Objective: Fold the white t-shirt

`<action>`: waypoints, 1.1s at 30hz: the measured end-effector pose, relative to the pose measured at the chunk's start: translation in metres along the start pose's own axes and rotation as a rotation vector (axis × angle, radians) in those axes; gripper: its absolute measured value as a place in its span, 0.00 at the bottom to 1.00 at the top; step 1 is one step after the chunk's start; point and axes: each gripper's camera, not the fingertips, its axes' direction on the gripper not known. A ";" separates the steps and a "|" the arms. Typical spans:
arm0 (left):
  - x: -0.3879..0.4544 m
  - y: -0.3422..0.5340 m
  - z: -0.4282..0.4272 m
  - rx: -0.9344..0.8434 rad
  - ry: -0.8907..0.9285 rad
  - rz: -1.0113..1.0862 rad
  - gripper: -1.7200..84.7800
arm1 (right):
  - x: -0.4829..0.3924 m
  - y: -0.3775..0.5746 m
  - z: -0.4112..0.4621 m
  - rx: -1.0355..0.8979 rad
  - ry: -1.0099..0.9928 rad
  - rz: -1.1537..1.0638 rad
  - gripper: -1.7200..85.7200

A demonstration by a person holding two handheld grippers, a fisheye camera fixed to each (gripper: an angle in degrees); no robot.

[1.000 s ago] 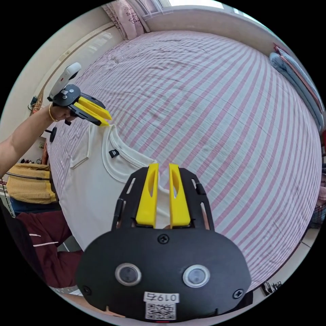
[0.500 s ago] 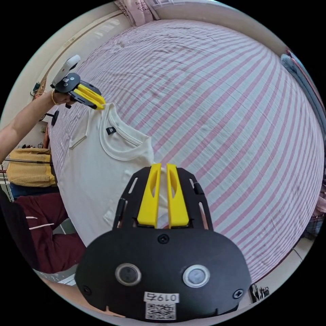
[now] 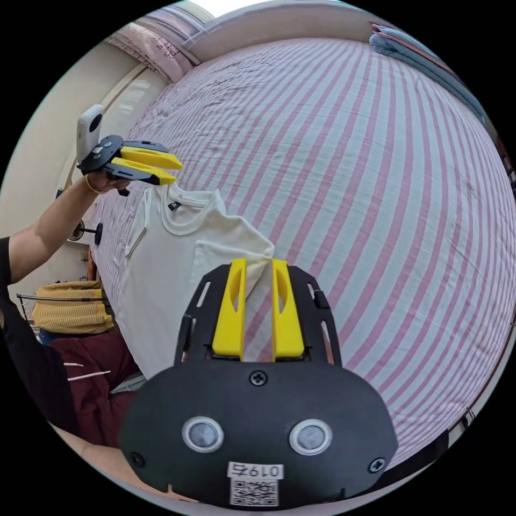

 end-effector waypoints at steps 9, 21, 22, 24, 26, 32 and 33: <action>0.005 -0.067 0.036 -0.108 0.113 0.115 0.08 | 0.047 0.043 0.007 0.035 -0.123 0.061 0.12; 0.024 -0.103 0.064 -0.170 0.205 0.152 0.03 | 0.095 0.080 0.024 0.073 -0.319 0.112 0.08; 0.027 -0.106 0.066 -0.175 0.208 0.158 0.03 | 0.096 0.083 0.025 0.071 -0.317 0.108 0.07; 0.031 -0.110 0.068 -0.184 0.210 0.165 0.03 | 0.096 0.089 0.026 0.086 -0.321 0.101 0.05; 0.037 -0.114 0.071 -0.199 0.177 0.165 0.03 | 0.095 0.096 0.025 0.097 -0.302 0.109 0.03; 0.057 -0.118 0.078 -0.186 0.087 0.162 0.02 | 0.097 0.133 0.018 0.182 -0.259 0.204 0.01; 0.059 -0.119 0.079 -0.186 0.082 0.158 0.02 | 0.097 0.136 0.023 0.182 -0.248 0.230 0.01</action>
